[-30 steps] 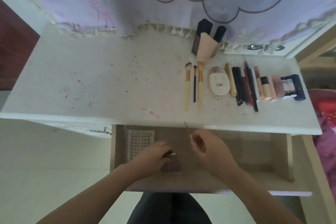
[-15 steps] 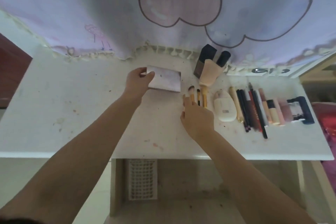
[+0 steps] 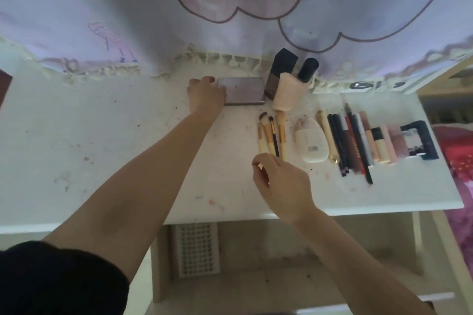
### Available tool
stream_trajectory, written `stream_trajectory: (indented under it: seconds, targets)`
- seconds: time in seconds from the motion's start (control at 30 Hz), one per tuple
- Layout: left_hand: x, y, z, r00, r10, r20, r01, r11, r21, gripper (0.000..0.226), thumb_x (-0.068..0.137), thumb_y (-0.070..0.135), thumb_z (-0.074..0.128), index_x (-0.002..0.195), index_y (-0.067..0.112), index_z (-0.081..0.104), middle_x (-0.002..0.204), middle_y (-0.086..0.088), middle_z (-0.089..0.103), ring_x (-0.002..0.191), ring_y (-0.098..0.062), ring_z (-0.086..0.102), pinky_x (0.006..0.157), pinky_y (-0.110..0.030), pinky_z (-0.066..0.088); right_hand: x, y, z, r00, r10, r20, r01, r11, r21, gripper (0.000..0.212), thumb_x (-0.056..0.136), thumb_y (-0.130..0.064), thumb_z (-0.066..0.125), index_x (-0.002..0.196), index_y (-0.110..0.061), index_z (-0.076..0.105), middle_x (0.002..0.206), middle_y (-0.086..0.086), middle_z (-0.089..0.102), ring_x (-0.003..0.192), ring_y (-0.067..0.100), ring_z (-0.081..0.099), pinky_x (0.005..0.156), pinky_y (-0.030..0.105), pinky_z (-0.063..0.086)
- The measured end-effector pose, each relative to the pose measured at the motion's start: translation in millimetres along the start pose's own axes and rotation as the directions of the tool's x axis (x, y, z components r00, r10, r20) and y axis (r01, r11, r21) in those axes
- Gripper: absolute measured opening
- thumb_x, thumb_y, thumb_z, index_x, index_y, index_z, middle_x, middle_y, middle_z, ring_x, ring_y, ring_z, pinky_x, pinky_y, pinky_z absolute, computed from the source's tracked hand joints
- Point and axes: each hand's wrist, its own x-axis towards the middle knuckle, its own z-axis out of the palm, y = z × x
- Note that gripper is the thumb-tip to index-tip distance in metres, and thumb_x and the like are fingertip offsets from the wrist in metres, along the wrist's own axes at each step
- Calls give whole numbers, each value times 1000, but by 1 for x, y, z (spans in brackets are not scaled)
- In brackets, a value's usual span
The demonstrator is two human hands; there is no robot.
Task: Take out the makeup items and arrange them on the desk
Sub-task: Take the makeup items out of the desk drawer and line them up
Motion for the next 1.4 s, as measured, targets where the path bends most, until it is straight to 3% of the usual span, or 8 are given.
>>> stream_trajectory:
  seconds: [0.2,0.33,0.47,0.63,0.83,1.03,1.13,1.4]
  targets:
    - [-172,-77,-61,984,175,-45,-180,968,-172,18,93,6,49,94,19,61,88,8,62,75,-4,56,67,-11,42,-112,-39,14,896,-154,417,39,962,271,18,88,-32,44,91,-23,59,77,-8,65,62,11,61,54,22,44]
    - [-287,-161,-53,971,-231,-59,221,965,-141,27,90,-1,50,87,23,63,80,11,66,76,-6,62,62,-9,41,-145,-36,64,502,162,849,-462,881,105,34,98,-29,44,127,-13,50,122,7,61,110,22,58,92,27,41]
    - [-292,-210,-7,882,-419,214,425,905,22,41,95,14,45,136,11,42,131,-5,52,121,-28,50,100,-36,41,-136,-57,83,501,207,841,-614,769,176,29,100,-27,40,125,-14,50,129,4,56,116,19,54,86,15,34]
    - [-276,-218,26,784,-544,300,571,821,-5,67,96,26,45,149,13,7,150,-17,20,137,-35,26,112,-44,22,-128,-81,96,445,291,847,-800,554,230,29,99,-32,42,125,-22,50,129,0,55,117,19,53,87,22,37]
    - [-273,-210,15,784,-568,251,578,815,41,42,96,22,44,132,1,43,128,-18,52,114,-33,52,90,-36,45,-134,-62,92,358,396,846,-804,591,65,36,100,-30,39,124,-7,54,123,11,61,111,26,59,81,23,43]
    - [-294,-166,-48,718,-477,507,498,861,103,29,95,29,51,109,3,56,100,-9,66,89,-22,65,84,-39,55,-136,-55,13,295,237,926,-752,655,72,28,99,-29,44,103,-6,59,93,8,69,62,7,60,47,16,47]
    - [-309,-136,-91,724,-382,574,429,901,58,26,94,28,53,105,5,55,103,-9,67,93,-22,66,83,-42,56,-127,-66,-42,330,112,937,-770,606,199,25,97,-29,48,112,-10,57,100,3,70,68,9,68,50,19,51]
    - [-203,-61,-98,966,-150,210,165,985,-55,40,91,25,59,125,5,54,111,-12,61,92,-29,65,82,-42,56,-8,-59,-54,751,261,607,-541,770,338,41,98,-23,46,138,-18,41,99,-1,61,89,16,62,78,31,55]
